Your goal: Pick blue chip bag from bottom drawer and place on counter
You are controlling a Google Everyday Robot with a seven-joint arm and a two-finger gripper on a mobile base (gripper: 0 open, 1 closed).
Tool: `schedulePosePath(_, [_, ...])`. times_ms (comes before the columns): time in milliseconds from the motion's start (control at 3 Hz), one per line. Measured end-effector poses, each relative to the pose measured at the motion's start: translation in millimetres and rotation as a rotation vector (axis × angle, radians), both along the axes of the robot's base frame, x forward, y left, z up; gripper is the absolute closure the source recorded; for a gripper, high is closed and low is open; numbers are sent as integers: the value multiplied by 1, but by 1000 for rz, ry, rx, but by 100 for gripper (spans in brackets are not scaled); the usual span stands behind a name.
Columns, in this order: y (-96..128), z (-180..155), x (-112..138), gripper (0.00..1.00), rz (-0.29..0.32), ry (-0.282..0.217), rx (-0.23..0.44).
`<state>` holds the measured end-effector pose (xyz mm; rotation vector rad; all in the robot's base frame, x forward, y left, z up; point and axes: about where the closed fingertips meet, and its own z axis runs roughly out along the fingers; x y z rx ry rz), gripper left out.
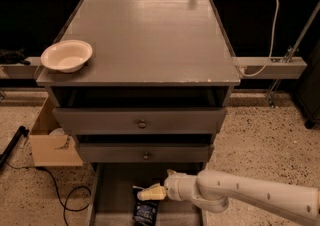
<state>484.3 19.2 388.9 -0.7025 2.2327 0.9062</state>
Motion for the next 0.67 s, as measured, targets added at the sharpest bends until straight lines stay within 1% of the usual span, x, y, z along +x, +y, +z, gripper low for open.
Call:
schedulePosePath(333, [-11,-13,0,0,-39,18,-35])
schedulePosePath(667, [-27,-20,-3,0,-82,17,-64])
